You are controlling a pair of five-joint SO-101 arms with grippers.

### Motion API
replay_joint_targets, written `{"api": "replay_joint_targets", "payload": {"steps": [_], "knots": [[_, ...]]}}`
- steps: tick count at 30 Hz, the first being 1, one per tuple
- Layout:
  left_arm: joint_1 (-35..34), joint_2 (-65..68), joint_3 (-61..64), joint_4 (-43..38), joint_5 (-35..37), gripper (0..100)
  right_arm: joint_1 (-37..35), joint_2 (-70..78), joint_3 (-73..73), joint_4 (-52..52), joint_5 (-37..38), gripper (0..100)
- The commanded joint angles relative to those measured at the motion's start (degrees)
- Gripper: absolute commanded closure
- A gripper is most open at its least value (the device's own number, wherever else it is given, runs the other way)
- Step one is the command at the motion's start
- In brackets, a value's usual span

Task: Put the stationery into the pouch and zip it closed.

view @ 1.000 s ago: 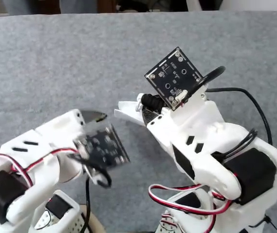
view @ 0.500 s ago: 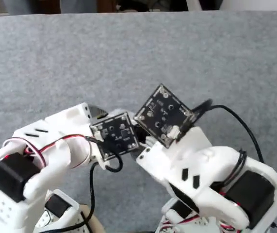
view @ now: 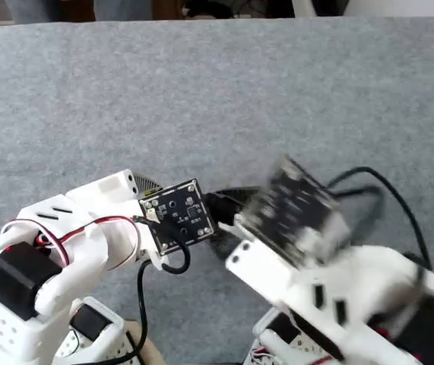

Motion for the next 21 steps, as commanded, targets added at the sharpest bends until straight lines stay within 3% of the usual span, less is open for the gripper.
{"api": "replay_joint_targets", "payload": {"steps": [1, 18, 21], "knots": [[-0.66, -0.35, -0.66, 0.44, 0.53, 83, -0.7, 0.57, -5.58, 0.35, 0.7, 98.6], [-0.31, -0.44, -5.85, 2.55, 0.7, 83, -1.05, 1.27, 3.65, 0.18, 1.41, 98.6], [-0.31, -0.44, -5.49, 2.46, 0.7, 83, -3.69, 1.27, 5.32, 0.18, 1.32, 98.6]]}}
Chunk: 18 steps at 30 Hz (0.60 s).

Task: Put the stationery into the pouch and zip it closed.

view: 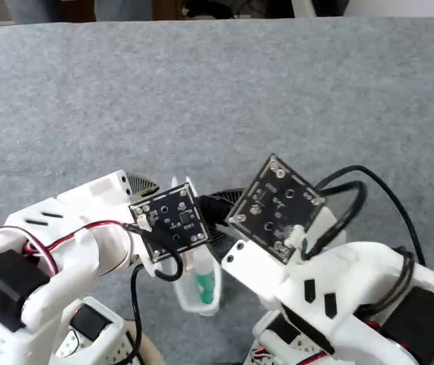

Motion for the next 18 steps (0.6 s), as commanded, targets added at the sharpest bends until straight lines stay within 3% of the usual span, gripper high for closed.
{"api": "replay_joint_targets", "payload": {"steps": [1, 4, 10, 13, 16, 18], "knots": [[-0.13, -0.35, -1.98, 0.26, 0.62, 83, -4.4, 0.84, 1.1, 0.0, 0.09, 98.6], [-0.13, 0.09, -1.98, -0.09, 0.62, 83, -9.85, 0.84, 1.19, 0.0, -2.46, 98.6], [-0.66, 0.0, -1.98, 0.18, 0.53, 83, -12.22, 0.4, 2.95, 0.18, -3.16, 98.6], [-4.26, 0.0, -2.42, -0.18, 0.18, 83, -16.7, 0.48, 4.35, 0.0, -2.64, 98.6], [-8.75, 0.0, -2.24, -1.14, -0.26, 83, -14.07, 1.01, 0.57, -0.09, 0.7, 98.6], [-10.86, -0.26, -1.98, -1.05, -0.79, 83, -8.26, 2.15, -2.59, -0.09, 3.6, 98.6]]}}
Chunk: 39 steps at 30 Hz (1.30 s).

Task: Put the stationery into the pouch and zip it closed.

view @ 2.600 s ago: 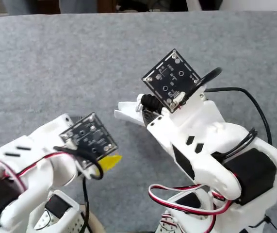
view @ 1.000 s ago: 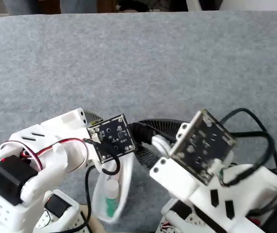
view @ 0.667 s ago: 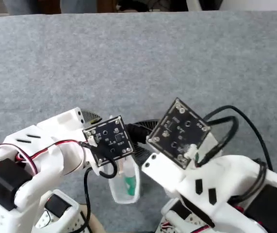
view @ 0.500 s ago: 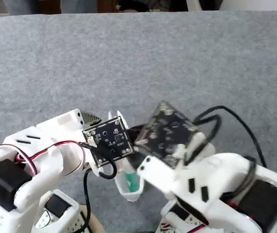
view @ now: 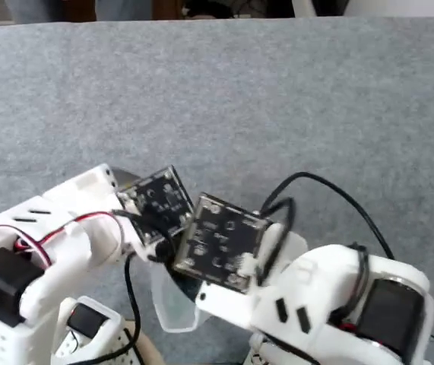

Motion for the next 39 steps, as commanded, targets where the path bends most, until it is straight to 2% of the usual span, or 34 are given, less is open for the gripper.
{"api": "replay_joint_targets", "payload": {"steps": [1, 8, 14, 18, 25, 29, 39], "knots": [[-3.74, -0.26, -1.98, -0.97, -0.53, 83, 8.79, 1.63, -6.2, -0.09, 3.78, 98.6], [-4.26, -0.35, -2.07, -0.88, -0.44, 84, 26.55, 4.53, -17.98, -0.18, 8.79, 98.6], [-4.26, -0.44, -2.42, -0.88, -0.44, 84, 32.44, 4.79, -21.76, -0.18, 13.89, 98.6], [-4.26, -0.44, -2.42, -0.88, -0.44, 84, 32.0, 4.79, -16.92, -0.09, 14.95, 98.6], [-4.0, -0.44, -2.42, -0.88, -0.44, 84, 17.76, 3.47, -6.02, 0.0, 13.01, 98.6], [-4.18, -0.44, -2.42, -0.88, -0.44, 84, 13.45, 1.8, -2.24, 0.0, 11.34, 98.6], [-3.74, -0.35, -1.89, 0.79, -0.53, 83, 12.92, -3.91, -0.31, 0.0, 11.16, 98.6]]}}
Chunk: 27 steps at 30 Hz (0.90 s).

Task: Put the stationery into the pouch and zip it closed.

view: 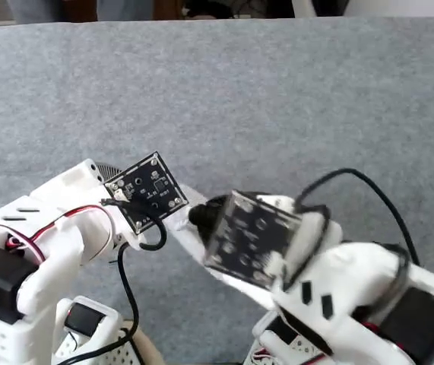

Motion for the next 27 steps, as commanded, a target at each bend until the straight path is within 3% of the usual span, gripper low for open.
{"api": "replay_joint_targets", "payload": {"steps": [1, 7, 12, 22, 27], "knots": [[0.48, -0.18, -1.89, 0.97, -0.35, 83, -0.88, -1.27, 0.13, 0.0, -0.7, 98.6], [9.27, 0.0, 4.18, 4.13, -0.26, 83, -0.88, -3.12, 0.13, 0.09, -0.79, 98.6], [11.38, 0.09, 8.75, 1.93, 0.44, 83, -0.79, -4.62, 0.13, 0.09, -0.79, 98.6], [11.3, -0.44, 8.66, -5.8, 17.67, 83, 1.32, -4.53, 0.22, 0.09, -0.79, 98.6], [9.8, -0.44, 7.08, -4.22, 21.98, 83, 2.46, -4.53, 0.22, 0.09, -0.79, 98.6]]}}
